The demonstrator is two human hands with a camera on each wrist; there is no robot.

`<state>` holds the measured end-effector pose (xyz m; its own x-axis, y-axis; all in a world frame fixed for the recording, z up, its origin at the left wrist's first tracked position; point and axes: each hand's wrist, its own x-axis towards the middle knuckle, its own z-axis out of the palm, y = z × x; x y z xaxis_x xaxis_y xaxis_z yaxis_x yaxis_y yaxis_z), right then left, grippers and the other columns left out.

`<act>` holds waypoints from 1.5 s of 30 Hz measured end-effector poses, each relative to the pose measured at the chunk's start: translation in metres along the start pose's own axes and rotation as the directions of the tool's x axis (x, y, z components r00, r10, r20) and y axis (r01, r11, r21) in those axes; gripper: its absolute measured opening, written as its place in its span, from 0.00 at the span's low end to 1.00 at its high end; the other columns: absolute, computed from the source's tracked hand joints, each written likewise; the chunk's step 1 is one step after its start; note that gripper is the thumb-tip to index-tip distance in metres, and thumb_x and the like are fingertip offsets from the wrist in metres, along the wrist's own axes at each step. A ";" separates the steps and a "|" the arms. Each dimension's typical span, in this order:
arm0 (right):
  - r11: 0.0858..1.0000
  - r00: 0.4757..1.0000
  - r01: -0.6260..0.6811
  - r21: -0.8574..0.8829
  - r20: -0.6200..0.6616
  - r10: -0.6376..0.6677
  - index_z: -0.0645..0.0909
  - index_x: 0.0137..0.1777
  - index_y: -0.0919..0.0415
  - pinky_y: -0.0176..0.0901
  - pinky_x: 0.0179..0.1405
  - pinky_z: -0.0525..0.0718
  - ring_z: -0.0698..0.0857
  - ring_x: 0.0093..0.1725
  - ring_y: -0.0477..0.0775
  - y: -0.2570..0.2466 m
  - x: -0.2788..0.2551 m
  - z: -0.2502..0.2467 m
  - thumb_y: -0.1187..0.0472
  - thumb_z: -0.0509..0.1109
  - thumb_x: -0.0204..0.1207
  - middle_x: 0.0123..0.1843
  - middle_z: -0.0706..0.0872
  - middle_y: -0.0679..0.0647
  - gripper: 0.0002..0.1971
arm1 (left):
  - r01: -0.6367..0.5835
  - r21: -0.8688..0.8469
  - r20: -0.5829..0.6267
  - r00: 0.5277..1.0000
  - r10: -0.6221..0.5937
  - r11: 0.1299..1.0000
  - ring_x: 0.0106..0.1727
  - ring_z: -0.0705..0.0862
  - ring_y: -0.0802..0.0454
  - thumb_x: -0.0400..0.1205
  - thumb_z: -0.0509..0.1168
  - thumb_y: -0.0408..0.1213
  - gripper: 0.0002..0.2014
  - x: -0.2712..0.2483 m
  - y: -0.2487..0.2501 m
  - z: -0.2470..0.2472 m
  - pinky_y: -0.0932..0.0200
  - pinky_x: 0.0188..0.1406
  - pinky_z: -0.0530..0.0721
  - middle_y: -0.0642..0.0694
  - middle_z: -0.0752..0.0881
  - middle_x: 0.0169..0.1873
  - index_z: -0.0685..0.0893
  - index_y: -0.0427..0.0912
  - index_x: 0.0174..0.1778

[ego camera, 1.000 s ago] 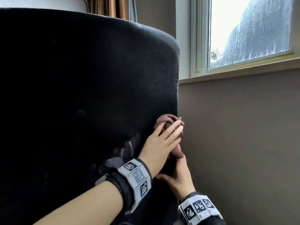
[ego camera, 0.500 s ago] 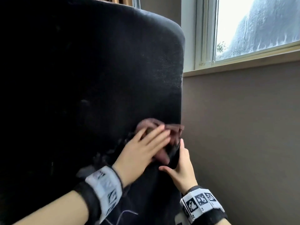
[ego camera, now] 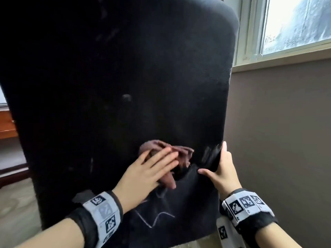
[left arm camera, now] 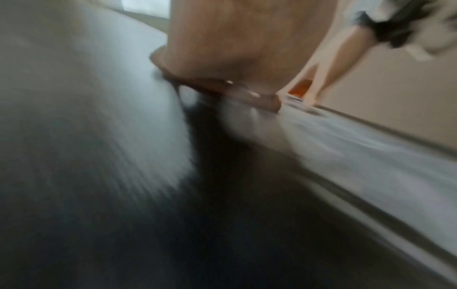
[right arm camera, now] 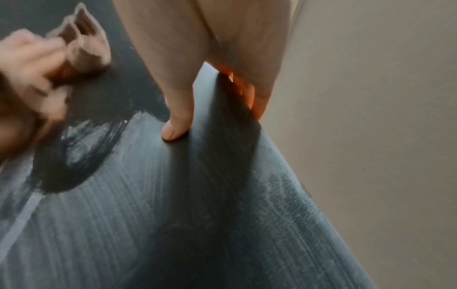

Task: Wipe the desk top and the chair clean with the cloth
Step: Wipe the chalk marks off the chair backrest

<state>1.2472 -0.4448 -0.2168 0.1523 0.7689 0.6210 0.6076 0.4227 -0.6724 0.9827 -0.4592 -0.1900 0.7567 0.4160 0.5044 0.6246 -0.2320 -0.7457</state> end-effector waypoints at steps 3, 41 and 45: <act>1.000 1.000 -0.021 -0.019 0.000 0.021 0.52 0.80 0.66 0.45 0.66 0.71 0.68 0.67 0.56 -0.001 0.001 0.000 0.64 0.85 0.56 0.63 0.73 0.60 0.57 | -0.134 -0.013 0.097 0.986 0.135 0.991 0.83 0.46 0.49 0.71 0.70 0.52 0.48 -0.027 0.009 0.012 0.47 0.76 0.48 0.51 0.54 0.83 0.51 0.46 0.83; 0.705 0.881 0.421 -0.570 0.074 -0.467 0.50 0.82 0.57 0.64 0.72 0.62 0.47 0.82 0.67 -0.048 -0.009 0.032 0.58 0.88 0.46 0.83 0.45 0.66 0.66 | 0.283 0.118 -0.093 0.957 -0.274 0.952 0.83 0.39 0.42 0.76 0.55 0.57 0.38 -0.059 -0.121 -0.014 0.36 0.77 0.48 0.40 0.50 0.83 0.57 0.45 0.80; 0.709 0.885 0.411 -0.574 0.063 -0.462 0.51 0.82 0.57 0.63 0.72 0.61 0.46 0.82 0.67 -0.047 -0.011 0.033 0.58 0.88 0.48 0.83 0.44 0.66 0.65 | 0.059 0.068 0.161 0.985 -0.069 0.996 0.83 0.38 0.41 0.62 0.76 0.61 0.62 -0.112 -0.036 0.022 0.39 0.74 0.49 0.42 0.38 0.83 0.44 0.45 0.84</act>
<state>1.1908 -0.4570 -0.2052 -0.1951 0.5157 0.8343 0.9403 0.3402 0.0096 0.8708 -0.4784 -0.2288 0.6707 0.5669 0.4784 0.6535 -0.1464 -0.7427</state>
